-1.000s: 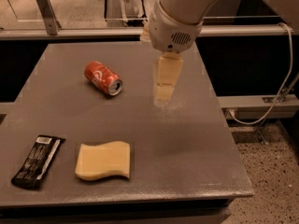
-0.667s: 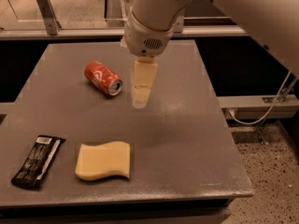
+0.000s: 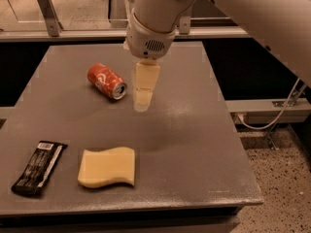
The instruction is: Pick coke can
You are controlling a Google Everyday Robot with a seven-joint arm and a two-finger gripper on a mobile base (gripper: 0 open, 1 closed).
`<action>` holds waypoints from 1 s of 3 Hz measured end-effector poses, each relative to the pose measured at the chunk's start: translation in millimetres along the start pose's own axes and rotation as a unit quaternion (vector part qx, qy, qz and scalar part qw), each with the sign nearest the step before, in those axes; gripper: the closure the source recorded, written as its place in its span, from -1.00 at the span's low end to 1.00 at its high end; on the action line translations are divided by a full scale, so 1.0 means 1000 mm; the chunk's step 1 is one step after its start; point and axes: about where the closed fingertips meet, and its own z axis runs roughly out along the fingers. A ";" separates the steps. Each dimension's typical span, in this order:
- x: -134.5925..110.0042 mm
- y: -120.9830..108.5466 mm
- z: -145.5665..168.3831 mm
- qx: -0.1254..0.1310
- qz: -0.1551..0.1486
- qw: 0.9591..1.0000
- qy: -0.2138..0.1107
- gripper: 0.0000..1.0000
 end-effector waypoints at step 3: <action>-0.016 -0.078 0.091 -0.003 0.149 0.988 0.027 -1.00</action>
Offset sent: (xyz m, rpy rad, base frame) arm 0.1084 0.0762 -0.0656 0.0465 0.1254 -0.3301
